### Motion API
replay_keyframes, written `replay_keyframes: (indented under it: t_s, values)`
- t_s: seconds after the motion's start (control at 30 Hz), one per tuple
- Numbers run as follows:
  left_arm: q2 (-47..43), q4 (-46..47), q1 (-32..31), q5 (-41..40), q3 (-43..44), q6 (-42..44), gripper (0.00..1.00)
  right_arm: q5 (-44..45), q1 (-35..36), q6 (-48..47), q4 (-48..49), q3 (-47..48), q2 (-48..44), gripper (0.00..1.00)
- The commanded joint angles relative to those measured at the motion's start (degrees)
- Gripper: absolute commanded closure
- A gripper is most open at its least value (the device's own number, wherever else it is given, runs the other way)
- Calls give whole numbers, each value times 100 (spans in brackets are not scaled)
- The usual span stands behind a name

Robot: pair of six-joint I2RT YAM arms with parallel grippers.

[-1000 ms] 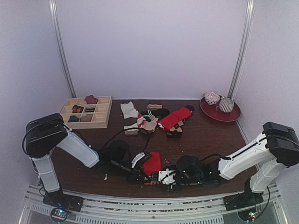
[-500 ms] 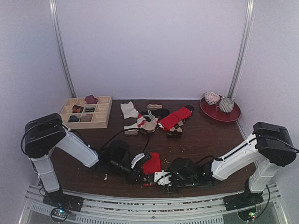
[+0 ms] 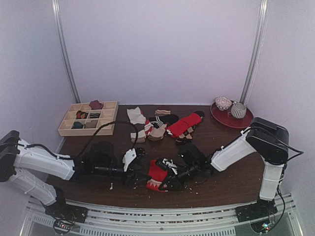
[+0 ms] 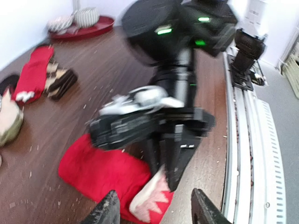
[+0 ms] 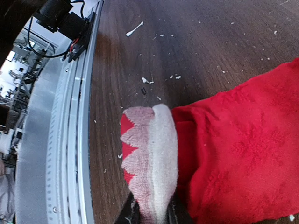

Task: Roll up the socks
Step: Roll the sock at the center of the board.

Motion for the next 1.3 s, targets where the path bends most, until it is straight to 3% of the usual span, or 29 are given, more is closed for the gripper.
replay_keyframes:
  t_s: [0.0, 0.2, 0.7, 0.8, 0.93, 1.0, 1.07, 1.1, 1.13, 1.2, 1.27]
  values:
    - [372, 1026, -194, -156, -141, 881, 48, -650, -225, 721, -1618, -26, 805, 85]
    - [1190, 1304, -397, -247, -214, 1070, 46, -837, -341, 546, -2144, 138, 934, 84]
    - [2040, 1346, -510, -109, -56, 1156, 48, -914, -428, 281, -2554, 346, 1087, 85]
    - [2204, 1260, -537, -98, 76, 1131, 56, -880, -435, 287, -2580, 359, 1084, 84]
    - [2297, 1156, -537, -105, 179, 1028, 74, -813, -436, 324, -2558, 334, 1067, 84]
    - [2308, 1042, -537, -98, 243, 968, 76, -779, -435, 371, -2536, 320, 1055, 84]
    - [2267, 1026, -537, -16, 245, 928, 67, -768, -438, 407, -2497, 308, 1053, 84]
    - [2243, 1056, -537, 19, 221, 919, 67, -764, -440, 426, -2479, 304, 1049, 84]
    - [2219, 1100, -537, 34, 190, 914, 74, -764, -440, 443, -2458, 295, 1043, 84]
    - [2211, 1136, -537, 51, 168, 926, 100, -743, -437, 456, -2438, 299, 1041, 84]
    - [2242, 1118, -537, 40, 169, 847, 100, -727, -432, 465, -2408, 326, 1039, 83]
